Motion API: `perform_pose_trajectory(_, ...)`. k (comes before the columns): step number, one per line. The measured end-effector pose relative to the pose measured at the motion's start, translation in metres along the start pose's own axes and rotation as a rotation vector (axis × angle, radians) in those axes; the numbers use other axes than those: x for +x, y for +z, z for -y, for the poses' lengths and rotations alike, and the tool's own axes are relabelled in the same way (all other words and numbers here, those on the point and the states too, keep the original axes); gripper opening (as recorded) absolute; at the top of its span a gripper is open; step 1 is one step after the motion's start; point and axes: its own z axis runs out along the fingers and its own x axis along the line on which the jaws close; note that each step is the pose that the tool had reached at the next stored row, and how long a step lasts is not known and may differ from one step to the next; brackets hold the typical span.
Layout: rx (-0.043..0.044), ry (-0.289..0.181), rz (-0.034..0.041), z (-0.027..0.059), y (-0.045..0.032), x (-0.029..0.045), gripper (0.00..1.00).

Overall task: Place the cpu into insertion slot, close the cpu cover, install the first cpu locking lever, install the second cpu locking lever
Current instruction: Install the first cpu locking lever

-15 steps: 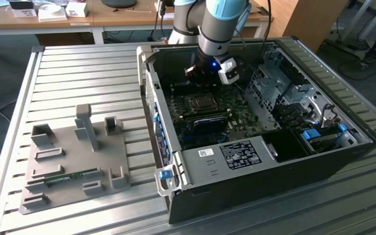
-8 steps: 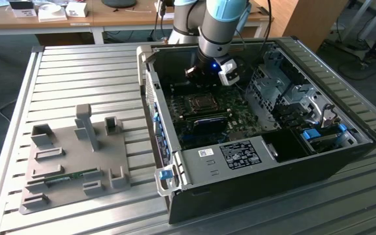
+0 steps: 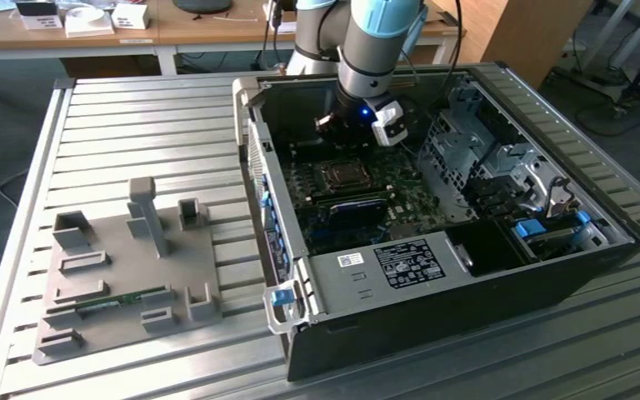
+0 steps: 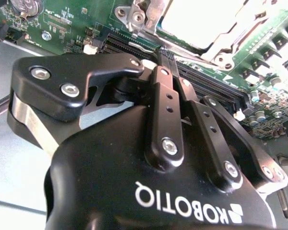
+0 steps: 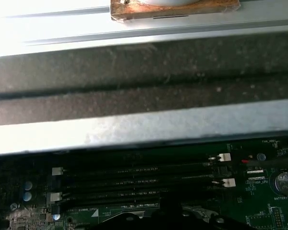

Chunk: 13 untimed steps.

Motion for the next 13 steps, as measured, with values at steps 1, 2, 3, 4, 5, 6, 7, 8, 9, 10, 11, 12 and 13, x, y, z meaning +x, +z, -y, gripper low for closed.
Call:
perform_pose_trajectory(1, 0.0000, 0.001, 0.0001, -0.0001, -0.0003, 0.0000, 0.11)
perform_pose_trajectory(2, 0.0001, 0.001, 0.0003, -0.0003, -0.0008, 0.0000, 0.11)
perform_pose_trajectory(3, 0.0000, 0.002, 0.0005, -0.0006, -0.0016, 0.0000, 0.11)
perform_pose_trajectory(4, 0.0000, 0.003, 0.0007, -0.0010, -0.0022, 0.0000, 0.11)
perform_pose_trajectory(5, 0.0000, 0.004, 0.0009, -0.0014, -0.0028, 0.0000, 0.11)
perform_pose_trajectory(6, 0.0001, 0.005, 0.0010, -0.0017, -0.0036, 0.0000, 0.11)
perform_pose_trajectory(7, 0.0002, 0.006, 0.0012, -0.0020, -0.0042, -0.0001, 0.11)
perform_pose_trajectory(8, -0.0001, 0.007, 0.0015, -0.0022, -0.0049, -0.0001, 0.11)
perform_pose_trajectory(9, -0.0003, 0.008, 0.0018, -0.0024, -0.0055, -0.0001, 0.11)
perform_pose_trajectory(10, -0.0004, 0.010, 0.0021, -0.0026, -0.0063, -0.0001, 0.11)
perform_pose_trajectory(11, -0.0004, 0.011, 0.0024, -0.0028, -0.0071, -0.0002, 0.11)
perform_pose_trajectory(12, -0.0005, 0.013, 0.0027, -0.0030, -0.0077, -0.0002, 0.11)
perform_pose_trajectory(13, -0.0006, 0.014, 0.0031, -0.0031, -0.0076, -0.0002, 0.11)
